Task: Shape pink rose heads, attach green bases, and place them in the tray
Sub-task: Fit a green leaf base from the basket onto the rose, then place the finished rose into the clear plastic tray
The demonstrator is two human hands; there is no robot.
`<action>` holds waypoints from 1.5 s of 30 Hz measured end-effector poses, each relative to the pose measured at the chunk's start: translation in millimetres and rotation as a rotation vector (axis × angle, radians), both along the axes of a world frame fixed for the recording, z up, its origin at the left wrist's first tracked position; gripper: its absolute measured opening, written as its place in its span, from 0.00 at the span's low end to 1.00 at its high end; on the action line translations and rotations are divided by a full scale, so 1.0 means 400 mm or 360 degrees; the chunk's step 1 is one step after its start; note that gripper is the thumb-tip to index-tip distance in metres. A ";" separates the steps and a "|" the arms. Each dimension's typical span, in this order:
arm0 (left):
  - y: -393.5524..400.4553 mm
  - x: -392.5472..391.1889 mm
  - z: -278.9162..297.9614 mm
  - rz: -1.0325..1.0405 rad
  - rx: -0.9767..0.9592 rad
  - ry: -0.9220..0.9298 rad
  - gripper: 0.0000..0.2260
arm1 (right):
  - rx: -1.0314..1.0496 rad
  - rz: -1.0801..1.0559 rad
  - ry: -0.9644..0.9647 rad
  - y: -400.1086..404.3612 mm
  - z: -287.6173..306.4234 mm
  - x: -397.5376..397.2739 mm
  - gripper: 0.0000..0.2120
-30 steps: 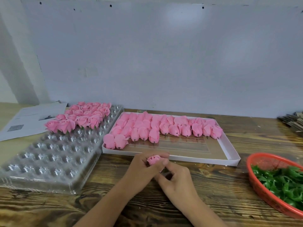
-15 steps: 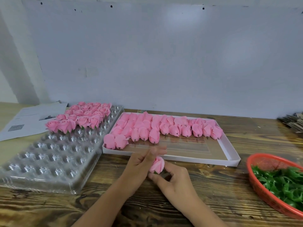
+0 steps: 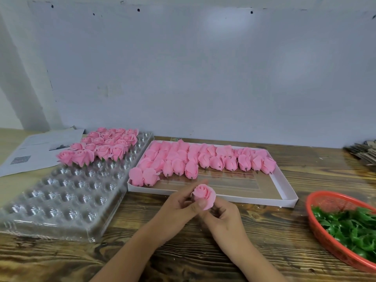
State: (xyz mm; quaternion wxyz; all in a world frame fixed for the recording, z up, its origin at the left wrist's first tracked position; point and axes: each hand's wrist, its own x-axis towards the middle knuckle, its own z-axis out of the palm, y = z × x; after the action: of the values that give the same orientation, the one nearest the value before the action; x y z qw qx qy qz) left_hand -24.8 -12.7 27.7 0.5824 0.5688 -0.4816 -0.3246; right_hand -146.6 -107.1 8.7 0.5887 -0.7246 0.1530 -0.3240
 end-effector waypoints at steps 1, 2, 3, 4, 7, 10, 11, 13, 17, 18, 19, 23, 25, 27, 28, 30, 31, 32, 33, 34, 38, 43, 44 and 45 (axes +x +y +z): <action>0.002 0.001 0.002 0.0011 -0.0020 -0.0010 0.22 | -0.0008 -0.0011 0.0005 -0.001 -0.001 0.001 0.12; 0.003 0.004 -0.001 0.0030 -0.0043 -0.0021 0.25 | -0.0045 -0.0028 0.0022 -0.002 -0.003 0.002 0.12; 0.005 0.005 -0.001 0.0065 -0.0069 -0.0021 0.28 | -0.0122 -0.0059 0.0067 -0.003 -0.005 0.002 0.11; 0.006 0.005 -0.001 0.0114 -0.0100 -0.0025 0.31 | -0.0212 -0.0077 0.0124 -0.003 -0.008 0.000 0.10; 0.008 0.002 -0.005 0.0273 -0.0196 -0.0123 0.25 | -0.0463 -0.0012 0.0319 0.005 -0.022 -0.002 0.07; 0.004 -0.001 -0.014 0.0309 -0.0199 -0.0164 0.05 | -0.0534 0.0024 0.0373 0.014 -0.025 -0.001 0.04; 0.003 -0.003 -0.015 0.0297 -0.0173 -0.0167 0.04 | -0.0523 0.0014 0.0375 0.015 -0.023 -0.001 0.07; 0.001 -0.006 -0.015 0.0240 -0.0110 -0.0183 0.04 | -0.0488 0.0042 0.0359 0.014 -0.020 -0.003 0.08; 0.000 0.003 -0.019 0.0186 0.0038 -0.0223 0.14 | -0.0397 0.0049 0.0235 0.012 -0.014 -0.001 0.04; 0.000 0.004 -0.022 0.0171 0.0056 -0.0201 0.19 | -0.0360 -0.0004 0.0178 0.011 -0.015 0.000 0.08; 0.000 0.004 -0.024 0.0174 0.0067 -0.0181 0.23 | -0.0340 -0.0073 0.0141 0.008 -0.017 0.002 0.12; -0.006 0.004 -0.023 0.0347 0.0042 -0.0212 0.26 | -0.0408 -0.0296 0.0164 -0.003 -0.027 0.006 0.07; -0.007 0.009 -0.025 0.0429 0.0046 -0.0198 0.26 | -0.0500 -0.0375 0.0219 -0.008 -0.033 0.005 0.11; -0.006 0.014 -0.031 0.0433 0.0017 -0.0178 0.24 | -0.0560 -0.0412 0.0269 -0.013 -0.039 0.007 0.14; -0.005 0.015 -0.032 0.0423 0.0002 -0.0175 0.23 | -0.0592 -0.0424 0.0286 -0.015 -0.040 0.006 0.14; -0.005 0.015 -0.035 0.0422 -0.0017 -0.0164 0.23 | -0.0651 -0.0454 0.0326 -0.018 -0.043 0.004 0.12; -0.007 0.015 -0.039 0.0429 -0.0021 -0.0166 0.23 | -0.0667 -0.0467 0.0341 -0.018 -0.044 0.002 0.10; -0.008 0.016 -0.043 0.0438 -0.0026 -0.0174 0.23 | -0.0676 -0.0472 0.0350 -0.017 -0.042 0.001 0.10; -0.010 0.018 -0.045 0.0450 -0.0030 -0.0185 0.23 | -0.0676 -0.0464 0.0357 -0.017 -0.041 0.002 0.10; -0.011 0.020 -0.048 0.0467 -0.0035 -0.0199 0.23 | -0.0674 -0.0447 0.0365 -0.016 -0.039 0.003 0.12; -0.003 0.029 -0.038 0.0509 -0.0082 -0.0266 0.22 | -0.0645 -0.0336 0.0429 -0.013 -0.031 0.011 0.14; 0.042 0.127 0.063 0.0853 -0.0127 -0.0175 0.21 | -0.0526 -0.0375 0.0501 -0.020 -0.037 0.012 0.24; 0.055 0.166 0.087 0.0959 -0.0131 -0.0193 0.21 | -0.0508 -0.0380 0.0498 -0.020 -0.037 0.011 0.23; 0.069 0.208 0.107 0.1084 -0.0131 -0.0193 0.22 | -0.0489 -0.0377 0.0499 -0.021 -0.038 0.010 0.23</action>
State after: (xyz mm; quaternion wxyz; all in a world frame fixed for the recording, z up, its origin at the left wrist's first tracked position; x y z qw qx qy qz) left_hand 58.3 14.9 70.3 0.6500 0.6912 -0.3107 -0.0577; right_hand -142.7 -115.3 -6.4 0.3987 -0.8239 0.2754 -0.2939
